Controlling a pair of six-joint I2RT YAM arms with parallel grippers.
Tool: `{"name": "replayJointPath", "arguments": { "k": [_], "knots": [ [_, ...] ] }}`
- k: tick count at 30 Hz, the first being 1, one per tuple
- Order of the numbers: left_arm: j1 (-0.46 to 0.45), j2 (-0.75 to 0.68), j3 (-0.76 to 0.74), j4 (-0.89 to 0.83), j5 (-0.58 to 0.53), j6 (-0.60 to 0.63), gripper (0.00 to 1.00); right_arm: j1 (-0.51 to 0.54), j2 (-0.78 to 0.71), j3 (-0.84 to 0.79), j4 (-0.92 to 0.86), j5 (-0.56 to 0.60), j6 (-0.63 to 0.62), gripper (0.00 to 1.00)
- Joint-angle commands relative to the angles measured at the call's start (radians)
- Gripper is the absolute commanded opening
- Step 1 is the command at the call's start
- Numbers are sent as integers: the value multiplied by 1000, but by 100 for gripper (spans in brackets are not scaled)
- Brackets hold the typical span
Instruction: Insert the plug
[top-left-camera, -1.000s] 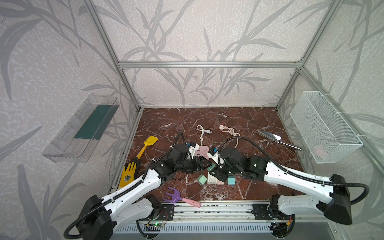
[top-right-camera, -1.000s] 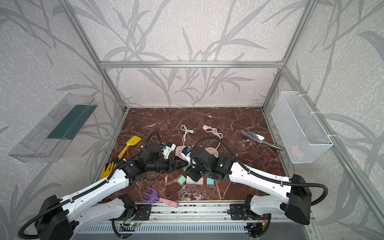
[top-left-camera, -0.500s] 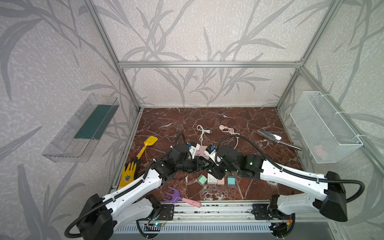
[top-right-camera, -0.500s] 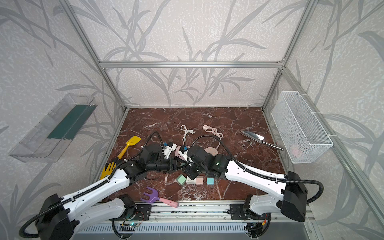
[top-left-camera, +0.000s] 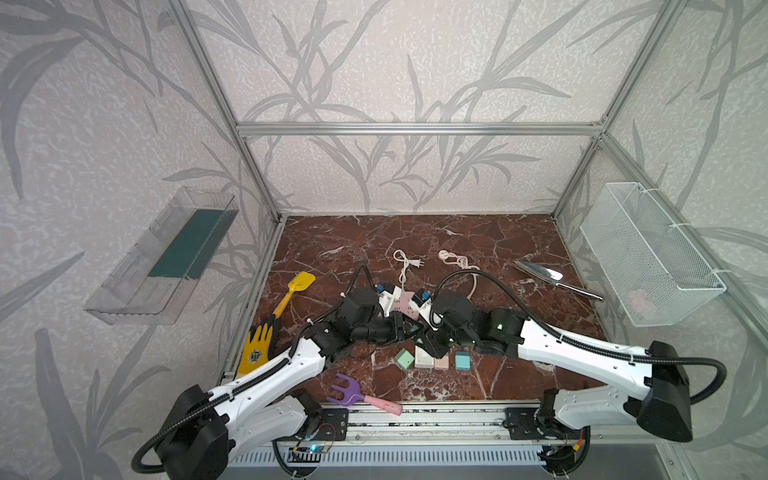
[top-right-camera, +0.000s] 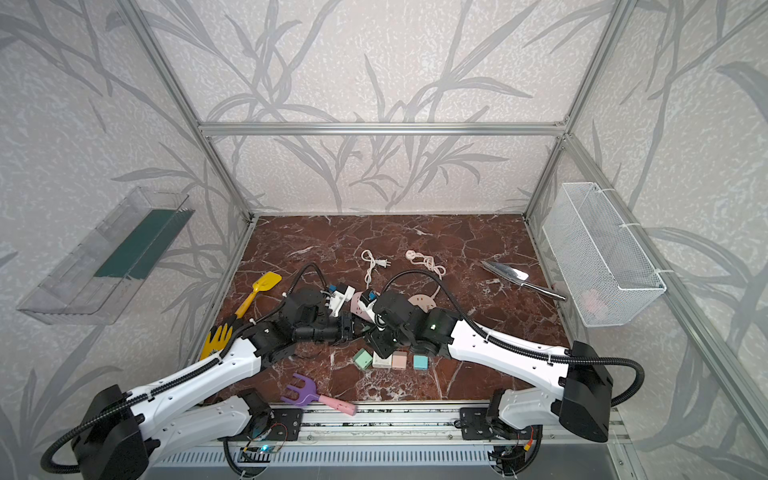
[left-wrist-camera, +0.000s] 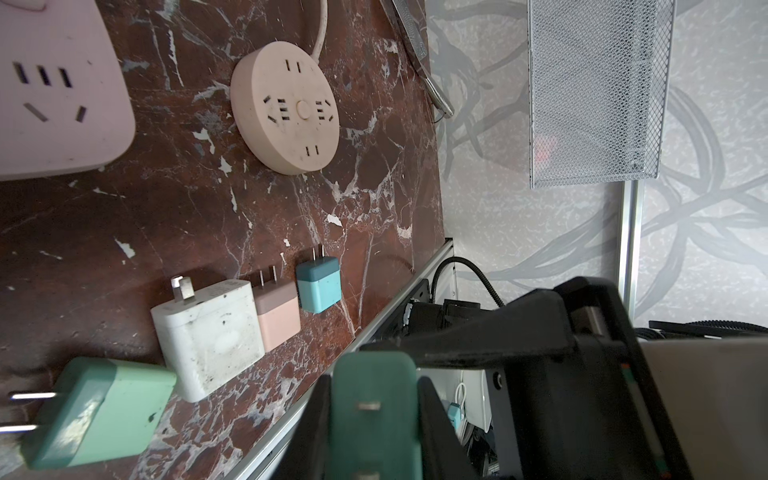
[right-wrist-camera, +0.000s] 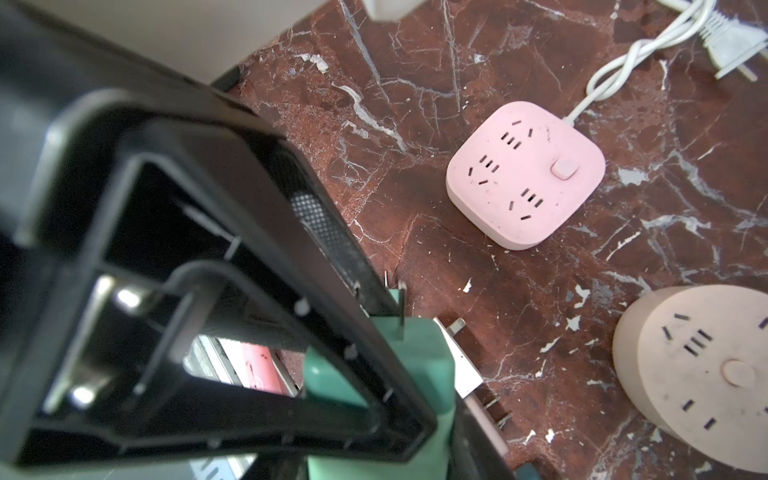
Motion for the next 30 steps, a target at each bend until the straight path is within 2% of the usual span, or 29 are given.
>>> {"name": "replayJointPath", "arguments": {
  "k": [1,2,4,8,10,12,14,16,19,21,27,30],
  "knots": [
    [-2,-24,-22,-20,-58,-23,0,-17,-10,22,66,4,27,77],
    [0,-29,-27,-24,-80,-23,0,-18,-13,12,67,-2,32,85],
    [6,-24,-35,-17,-99,-19,0,-19,-26,-11,68,-17,40,92],
    [26,15,-39,9,-112,-30,0,-59,-106,-81,106,-6,60,96],
    [44,32,-43,59,-116,-76,0,-70,-161,-126,139,22,82,94],
    [76,49,-45,152,-98,-166,0,-98,-211,-167,164,38,104,85],
    [110,59,-49,280,-74,-290,0,-119,-257,-197,183,63,116,70],
    [134,66,-51,398,-64,-424,0,-136,-301,-223,216,78,114,63],
    [148,84,-33,477,-63,-591,0,-169,-348,-270,300,33,89,63],
    [148,93,0,454,-45,-660,0,-189,-366,-297,359,-2,75,63],
    [144,94,35,451,-7,-786,0,-236,-371,-330,495,-102,21,74],
    [141,92,35,477,4,-818,0,-255,-354,-317,525,-137,2,74]
  ]
}}
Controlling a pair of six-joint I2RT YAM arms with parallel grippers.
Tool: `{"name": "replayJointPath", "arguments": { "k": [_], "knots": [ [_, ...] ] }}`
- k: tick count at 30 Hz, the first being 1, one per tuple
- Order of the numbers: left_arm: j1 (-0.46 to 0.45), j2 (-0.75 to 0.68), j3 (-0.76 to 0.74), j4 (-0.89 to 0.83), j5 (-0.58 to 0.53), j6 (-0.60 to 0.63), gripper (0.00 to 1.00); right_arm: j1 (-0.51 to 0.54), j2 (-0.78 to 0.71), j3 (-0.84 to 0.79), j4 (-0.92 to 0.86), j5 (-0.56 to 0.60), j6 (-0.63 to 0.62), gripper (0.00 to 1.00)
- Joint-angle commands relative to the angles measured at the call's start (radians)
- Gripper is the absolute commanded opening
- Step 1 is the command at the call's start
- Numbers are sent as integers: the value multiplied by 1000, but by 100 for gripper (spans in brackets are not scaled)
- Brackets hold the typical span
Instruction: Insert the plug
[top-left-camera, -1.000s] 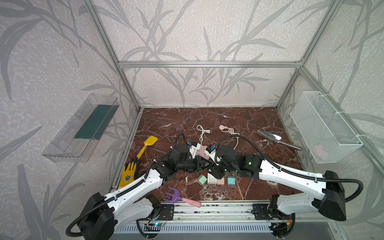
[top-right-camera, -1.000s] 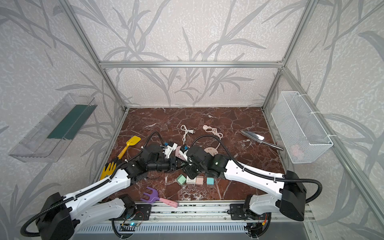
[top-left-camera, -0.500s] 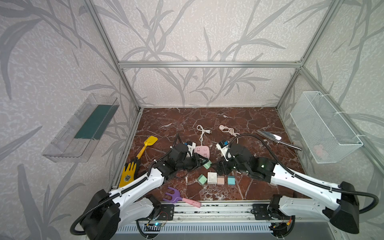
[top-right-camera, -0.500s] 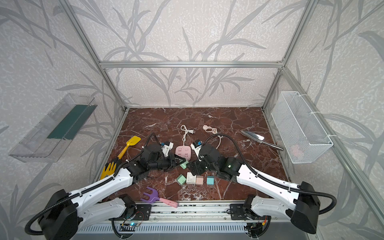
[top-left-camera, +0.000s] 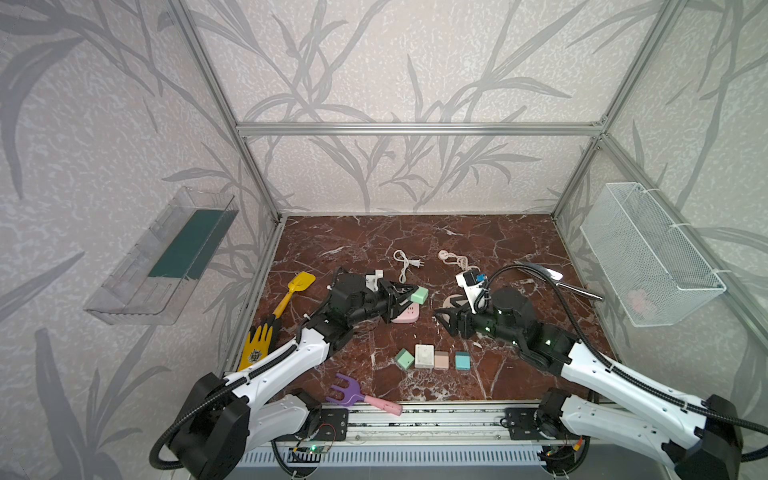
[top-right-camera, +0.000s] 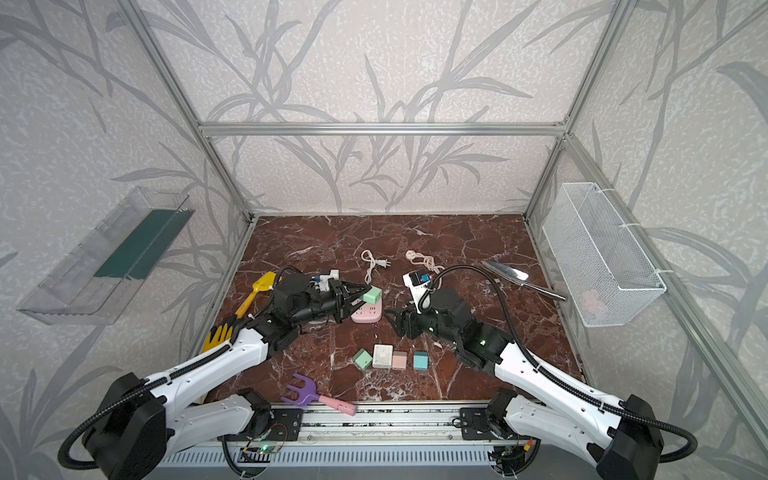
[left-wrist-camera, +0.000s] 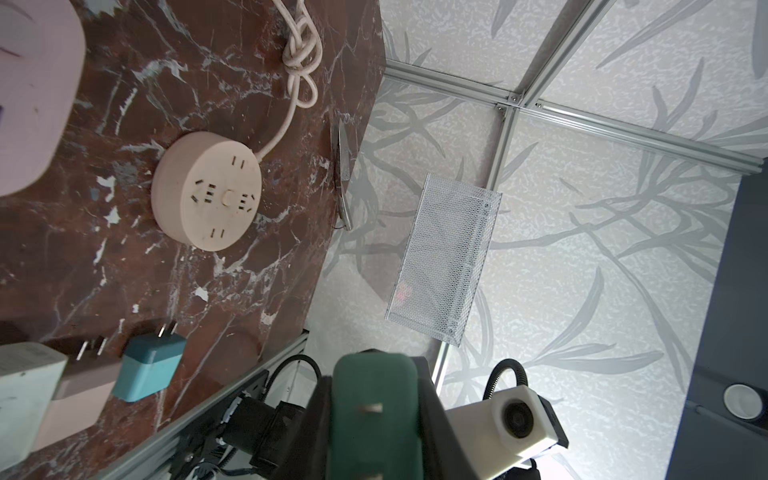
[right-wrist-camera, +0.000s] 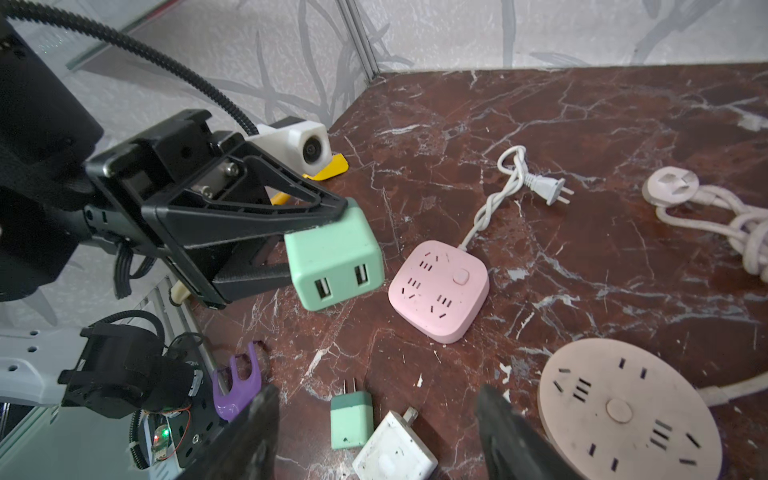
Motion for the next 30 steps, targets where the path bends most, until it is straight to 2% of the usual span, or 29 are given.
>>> {"name": "replayJointPath", "arguments": {
  "k": [1,9,30],
  "knots": [
    [-5,-8,30,73,39,-119,0,-21,11,12,104,-79,-40,74],
    [-28,47,26,279,32,-213,0,-22,93,44,199,-106,-33,70],
    [-51,69,40,337,45,-212,0,-46,81,66,209,-70,-64,68]
  ]
}}
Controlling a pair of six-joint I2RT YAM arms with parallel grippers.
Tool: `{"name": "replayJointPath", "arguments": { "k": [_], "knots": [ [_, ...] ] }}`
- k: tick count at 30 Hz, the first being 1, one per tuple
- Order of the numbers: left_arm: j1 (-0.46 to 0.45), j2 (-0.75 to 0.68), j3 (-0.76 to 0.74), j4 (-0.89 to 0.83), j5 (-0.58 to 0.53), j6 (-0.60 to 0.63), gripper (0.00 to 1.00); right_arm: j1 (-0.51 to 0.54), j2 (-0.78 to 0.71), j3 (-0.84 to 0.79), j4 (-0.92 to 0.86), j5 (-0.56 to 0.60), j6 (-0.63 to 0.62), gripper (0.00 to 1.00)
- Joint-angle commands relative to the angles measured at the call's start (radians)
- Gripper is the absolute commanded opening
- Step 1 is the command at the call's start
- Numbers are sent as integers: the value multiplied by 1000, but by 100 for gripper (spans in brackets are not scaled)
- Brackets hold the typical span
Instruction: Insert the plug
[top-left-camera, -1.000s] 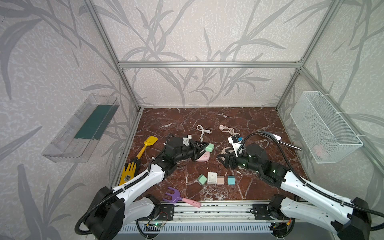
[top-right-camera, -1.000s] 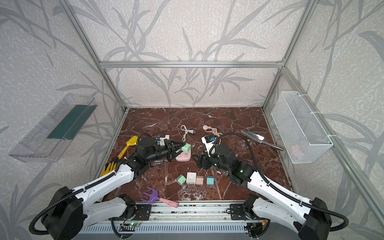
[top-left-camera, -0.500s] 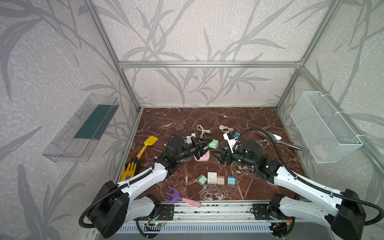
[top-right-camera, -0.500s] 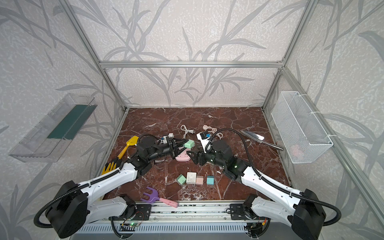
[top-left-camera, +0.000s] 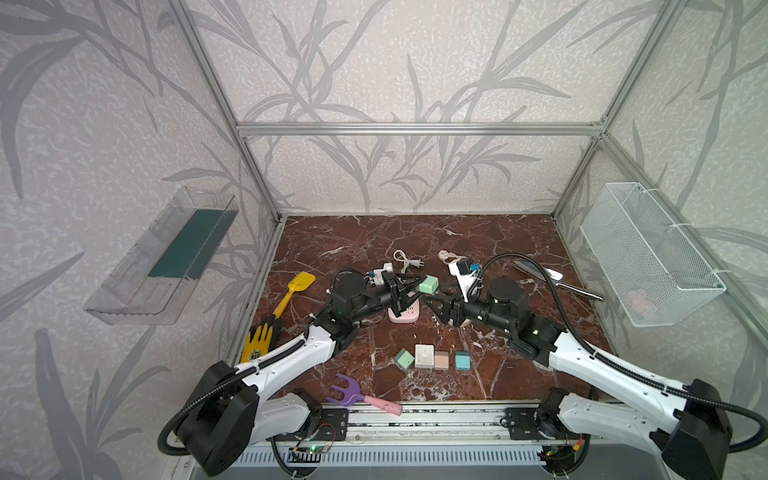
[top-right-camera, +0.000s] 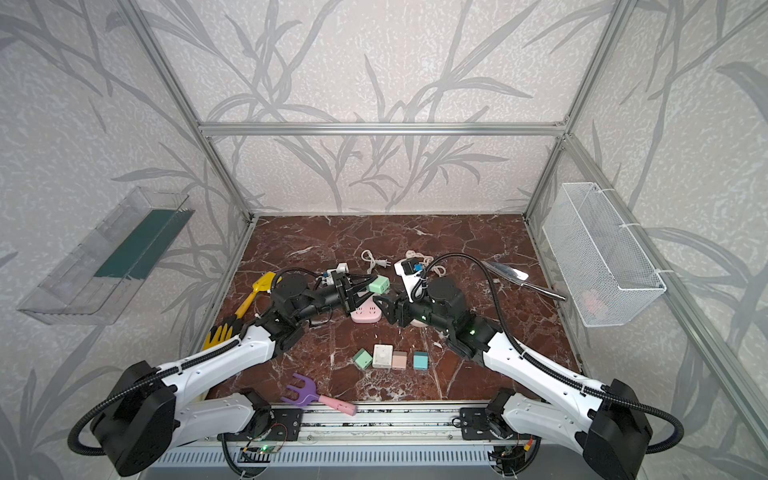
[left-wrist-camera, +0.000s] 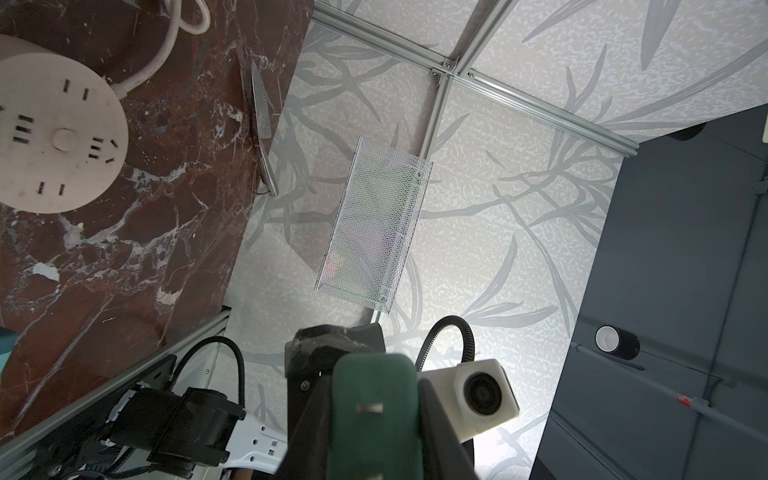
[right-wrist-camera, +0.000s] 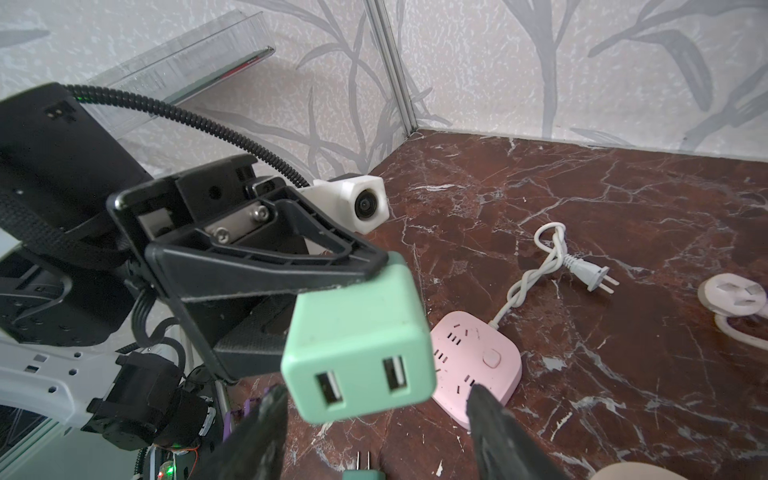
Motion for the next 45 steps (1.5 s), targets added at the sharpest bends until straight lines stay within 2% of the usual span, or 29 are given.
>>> {"name": "replayJointPath", "arguments": {
  "k": [1,14,21,23,24,25,26,31,34,35,36,37,40,41,43,45],
  "knots": [
    [-12,8,44,50,34,-33,0,-15,-23,36,15,6,-19,68],
    [-26,31,37,79,35,-37,0,-35,6,68,26,-38,-30,61],
    [-26,34,39,79,35,-37,0,-37,8,68,24,-57,-29,51],
    [-27,36,40,84,37,-37,0,-39,6,68,21,-58,-31,44],
    [-27,39,41,84,38,-35,0,-39,5,70,19,-58,-32,35],
    [-26,39,40,84,38,-35,0,-39,3,71,16,-58,-33,19],
    [-27,39,39,84,36,-37,0,-39,1,68,18,-57,-32,10],
    [-26,46,20,91,39,-37,0,-40,-13,61,14,-68,-32,0],
    [-24,60,20,98,58,-24,0,-40,-13,67,-9,-70,-25,0],
    [-20,64,27,95,66,-14,4,-40,-14,67,-15,-69,-19,0],
    [-13,66,37,82,78,6,20,-40,-15,67,-21,-68,-11,0],
    [-3,63,49,47,89,29,42,-40,-17,67,-29,-65,-4,0],
    [47,28,103,-188,117,192,75,-40,-25,79,-89,-39,26,0],
    [74,6,132,-304,120,278,82,-40,-28,92,-132,-16,41,0],
    [130,-37,202,-590,93,463,84,-40,-29,129,-232,40,71,0],
    [165,-89,271,-839,-15,662,85,-40,-18,189,-368,115,112,0]
  ]
}}
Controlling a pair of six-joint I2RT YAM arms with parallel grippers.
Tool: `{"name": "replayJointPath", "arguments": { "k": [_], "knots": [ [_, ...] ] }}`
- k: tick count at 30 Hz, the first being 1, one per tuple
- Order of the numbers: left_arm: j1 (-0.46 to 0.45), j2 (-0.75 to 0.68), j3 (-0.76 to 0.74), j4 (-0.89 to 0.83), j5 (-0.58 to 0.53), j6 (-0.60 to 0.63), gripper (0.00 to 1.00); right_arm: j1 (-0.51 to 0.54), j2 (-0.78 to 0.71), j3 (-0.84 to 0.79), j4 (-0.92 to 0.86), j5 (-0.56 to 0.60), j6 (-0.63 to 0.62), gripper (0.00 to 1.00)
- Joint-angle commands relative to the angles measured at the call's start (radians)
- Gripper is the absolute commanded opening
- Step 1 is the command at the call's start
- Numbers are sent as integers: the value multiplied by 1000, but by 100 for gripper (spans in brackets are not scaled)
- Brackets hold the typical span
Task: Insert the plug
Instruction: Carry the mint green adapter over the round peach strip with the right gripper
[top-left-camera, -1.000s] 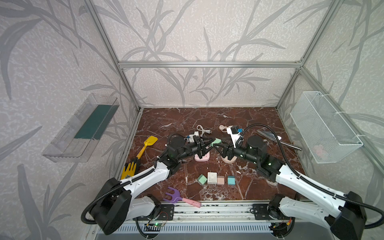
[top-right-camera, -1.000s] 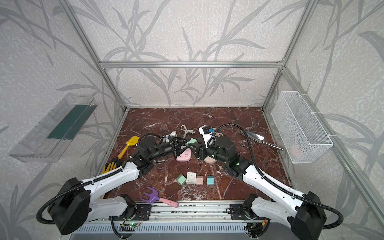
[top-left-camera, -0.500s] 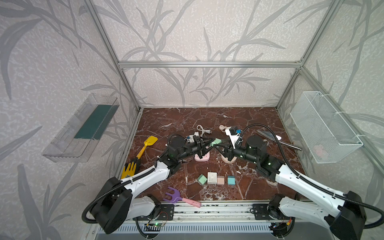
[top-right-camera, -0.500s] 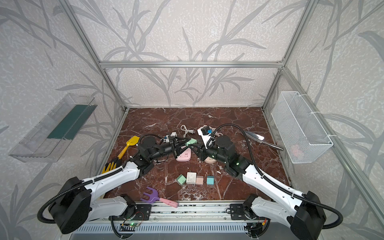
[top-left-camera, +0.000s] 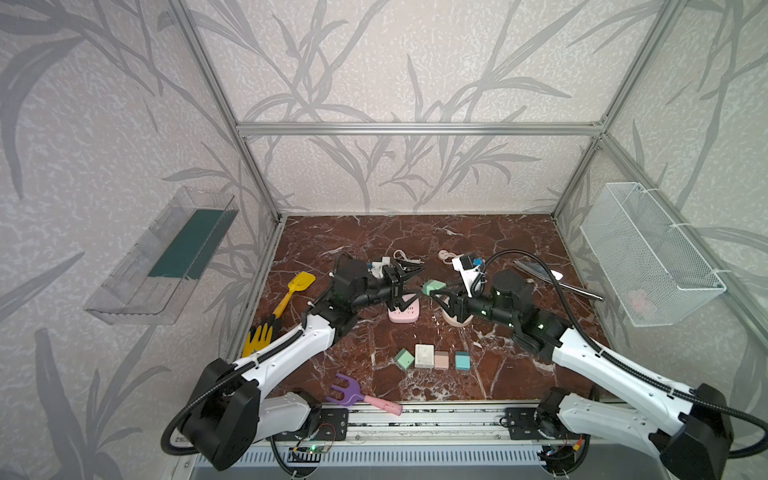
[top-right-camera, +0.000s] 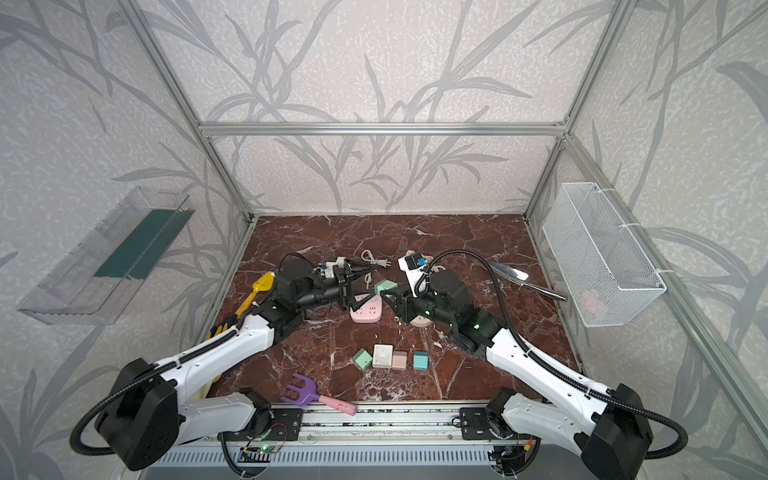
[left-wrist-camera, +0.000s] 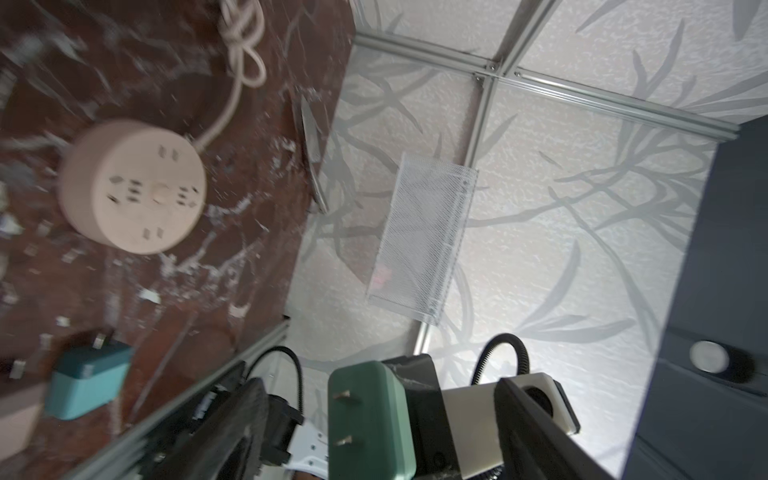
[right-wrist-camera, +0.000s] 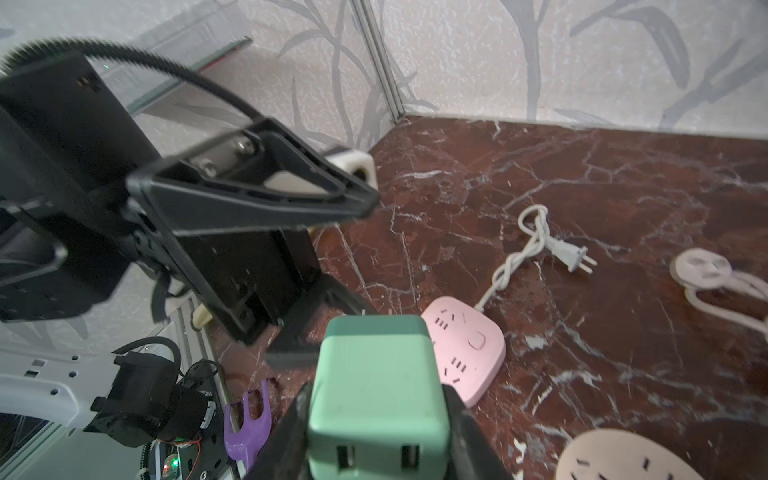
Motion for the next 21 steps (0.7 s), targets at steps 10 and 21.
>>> {"name": "replayJointPath", "arguments": {
  "k": [10,21],
  "knots": [
    [-36,-165,265,-962,-575,847,72,-78,214,450,-748,261,242,0],
    [-267,-166,177,-1068,-828,897,68,-157,432,585,-900,232,203,0]
  ]
}}
